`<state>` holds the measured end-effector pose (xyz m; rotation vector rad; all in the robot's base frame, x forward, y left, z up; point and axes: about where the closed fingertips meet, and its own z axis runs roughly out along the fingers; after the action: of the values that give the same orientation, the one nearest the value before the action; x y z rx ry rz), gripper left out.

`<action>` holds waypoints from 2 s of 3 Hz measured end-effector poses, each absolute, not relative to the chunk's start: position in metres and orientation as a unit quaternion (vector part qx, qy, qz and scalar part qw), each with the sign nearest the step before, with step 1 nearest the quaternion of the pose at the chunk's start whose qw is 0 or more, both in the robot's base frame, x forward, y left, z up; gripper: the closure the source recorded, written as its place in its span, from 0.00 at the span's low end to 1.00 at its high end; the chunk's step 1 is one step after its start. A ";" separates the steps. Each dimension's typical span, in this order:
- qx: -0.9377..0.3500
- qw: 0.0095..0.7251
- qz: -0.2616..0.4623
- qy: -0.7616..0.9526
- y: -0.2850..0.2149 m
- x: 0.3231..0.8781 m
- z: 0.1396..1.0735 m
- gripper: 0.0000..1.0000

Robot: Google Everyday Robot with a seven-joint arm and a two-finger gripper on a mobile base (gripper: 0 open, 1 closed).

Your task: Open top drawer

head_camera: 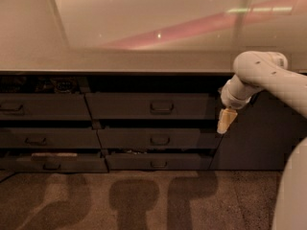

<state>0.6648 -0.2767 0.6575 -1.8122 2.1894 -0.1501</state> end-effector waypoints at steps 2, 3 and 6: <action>-0.675 0.200 0.029 0.709 -0.264 0.662 0.664 0.00; -0.675 0.200 0.029 0.709 -0.264 0.662 0.664 0.00; -0.675 0.200 0.029 0.709 -0.264 0.662 0.664 0.65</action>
Offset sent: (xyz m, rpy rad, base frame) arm -0.0042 0.0075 -0.0006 0.1514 0.0236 0.0771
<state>0.6622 -0.2644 0.6637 -1.8871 1.9825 0.0813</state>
